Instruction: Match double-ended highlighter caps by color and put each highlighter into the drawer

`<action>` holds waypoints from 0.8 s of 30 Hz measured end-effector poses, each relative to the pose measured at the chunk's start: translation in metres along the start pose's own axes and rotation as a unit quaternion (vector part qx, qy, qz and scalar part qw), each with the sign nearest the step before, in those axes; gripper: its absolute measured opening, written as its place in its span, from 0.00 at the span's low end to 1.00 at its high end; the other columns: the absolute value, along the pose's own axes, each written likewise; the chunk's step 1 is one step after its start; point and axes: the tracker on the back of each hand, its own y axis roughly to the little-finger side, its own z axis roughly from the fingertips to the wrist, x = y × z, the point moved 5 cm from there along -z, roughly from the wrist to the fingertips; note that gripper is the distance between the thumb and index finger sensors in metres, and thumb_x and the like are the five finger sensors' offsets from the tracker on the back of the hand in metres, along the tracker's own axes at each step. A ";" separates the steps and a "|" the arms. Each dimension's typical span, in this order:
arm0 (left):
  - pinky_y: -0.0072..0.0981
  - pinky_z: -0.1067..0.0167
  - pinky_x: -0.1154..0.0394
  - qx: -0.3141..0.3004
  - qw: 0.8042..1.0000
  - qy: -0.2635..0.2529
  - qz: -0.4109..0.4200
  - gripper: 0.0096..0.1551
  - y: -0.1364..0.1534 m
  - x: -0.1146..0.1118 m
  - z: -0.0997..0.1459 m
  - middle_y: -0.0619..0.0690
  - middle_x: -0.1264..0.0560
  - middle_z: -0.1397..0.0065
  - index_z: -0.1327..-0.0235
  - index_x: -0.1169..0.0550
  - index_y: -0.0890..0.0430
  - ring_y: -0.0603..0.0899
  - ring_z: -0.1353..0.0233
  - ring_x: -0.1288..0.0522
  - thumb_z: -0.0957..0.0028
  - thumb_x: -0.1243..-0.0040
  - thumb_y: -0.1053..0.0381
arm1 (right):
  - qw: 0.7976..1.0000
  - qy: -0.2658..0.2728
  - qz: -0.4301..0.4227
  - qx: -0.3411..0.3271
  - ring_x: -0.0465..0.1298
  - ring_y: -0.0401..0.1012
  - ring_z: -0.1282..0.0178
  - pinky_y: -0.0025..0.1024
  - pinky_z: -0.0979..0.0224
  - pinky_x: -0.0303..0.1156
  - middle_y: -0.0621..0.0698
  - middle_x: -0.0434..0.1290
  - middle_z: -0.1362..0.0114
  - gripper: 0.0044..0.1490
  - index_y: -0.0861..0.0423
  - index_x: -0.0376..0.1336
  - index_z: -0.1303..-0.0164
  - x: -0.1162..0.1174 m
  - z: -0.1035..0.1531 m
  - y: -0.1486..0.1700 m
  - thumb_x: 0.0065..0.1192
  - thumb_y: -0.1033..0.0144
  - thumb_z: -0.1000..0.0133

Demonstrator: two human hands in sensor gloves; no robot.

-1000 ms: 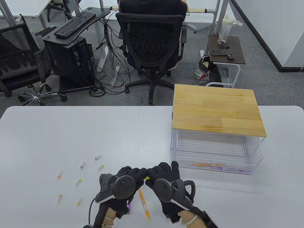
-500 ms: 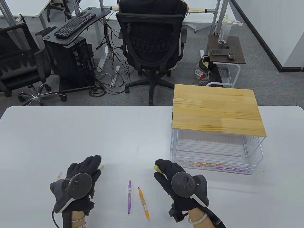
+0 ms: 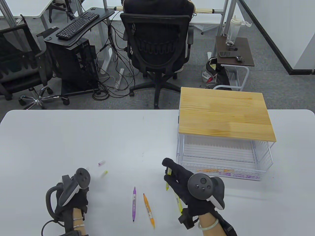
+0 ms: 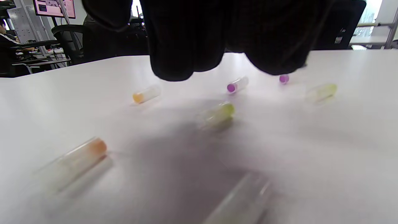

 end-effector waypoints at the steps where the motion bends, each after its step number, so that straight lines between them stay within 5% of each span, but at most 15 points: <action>1: 0.65 0.28 0.38 0.005 1.000 0.001 -0.008 0.39 0.001 -0.001 -0.002 0.51 0.23 0.25 0.27 0.27 0.46 0.57 0.31 0.20 0.56 0.31 0.46 | 1.000 -0.004 -0.005 -0.003 0.77 0.40 0.30 0.42 0.12 0.66 0.40 0.68 0.21 0.37 0.26 0.42 0.17 0.000 0.000 -0.001 0.56 0.51 0.30; 8: 0.66 0.26 0.41 0.012 0.999 0.045 -0.027 0.39 0.001 -0.022 -0.017 0.48 0.23 0.26 0.27 0.28 0.45 0.55 0.30 0.21 0.57 0.32 0.46 | 1.000 -0.001 0.007 -0.008 0.77 0.39 0.30 0.42 0.12 0.65 0.39 0.68 0.22 0.36 0.29 0.44 0.17 0.001 0.000 -0.004 0.57 0.51 0.30; 24: 0.58 0.28 0.36 0.066 0.987 0.030 -0.146 0.36 -0.031 -0.021 -0.032 0.44 0.15 0.43 0.34 0.24 0.48 0.49 0.46 0.15 0.61 0.28 0.48 | 1.000 0.006 0.013 -0.014 0.77 0.39 0.31 0.41 0.12 0.66 0.39 0.69 0.22 0.35 0.31 0.47 0.18 -0.005 0.003 -0.006 0.59 0.51 0.32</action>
